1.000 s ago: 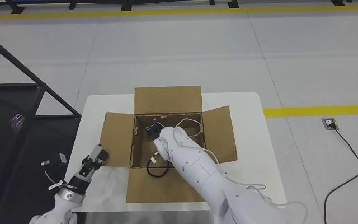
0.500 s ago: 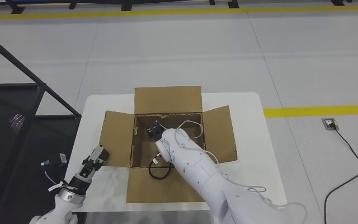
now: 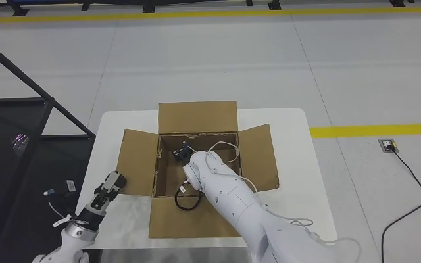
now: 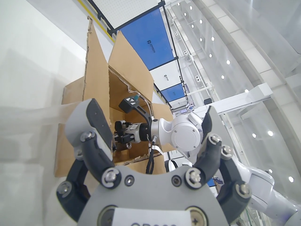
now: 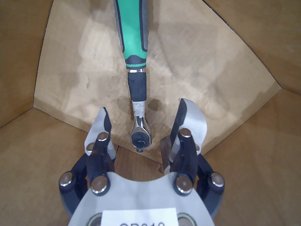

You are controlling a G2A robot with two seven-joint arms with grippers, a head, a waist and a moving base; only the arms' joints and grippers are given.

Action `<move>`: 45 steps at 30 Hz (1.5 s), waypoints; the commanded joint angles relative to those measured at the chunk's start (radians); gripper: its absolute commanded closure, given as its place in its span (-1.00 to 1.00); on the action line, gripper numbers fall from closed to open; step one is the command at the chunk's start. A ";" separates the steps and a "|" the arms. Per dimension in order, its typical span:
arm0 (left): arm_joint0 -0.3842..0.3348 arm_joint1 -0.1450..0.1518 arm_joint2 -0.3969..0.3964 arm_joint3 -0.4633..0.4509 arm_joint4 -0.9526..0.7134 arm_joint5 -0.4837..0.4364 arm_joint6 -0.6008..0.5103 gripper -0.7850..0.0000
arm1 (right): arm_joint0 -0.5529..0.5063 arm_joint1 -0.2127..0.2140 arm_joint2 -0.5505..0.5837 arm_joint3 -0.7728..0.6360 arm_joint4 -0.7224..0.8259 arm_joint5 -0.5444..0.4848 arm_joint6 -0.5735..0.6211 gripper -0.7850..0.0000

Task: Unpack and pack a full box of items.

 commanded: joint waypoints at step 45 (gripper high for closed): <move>0.123 -0.017 0.059 -0.116 0.423 0.093 0.229 0.01 | -0.097 0.149 0.139 -0.273 -0.091 0.032 -0.118 -1.00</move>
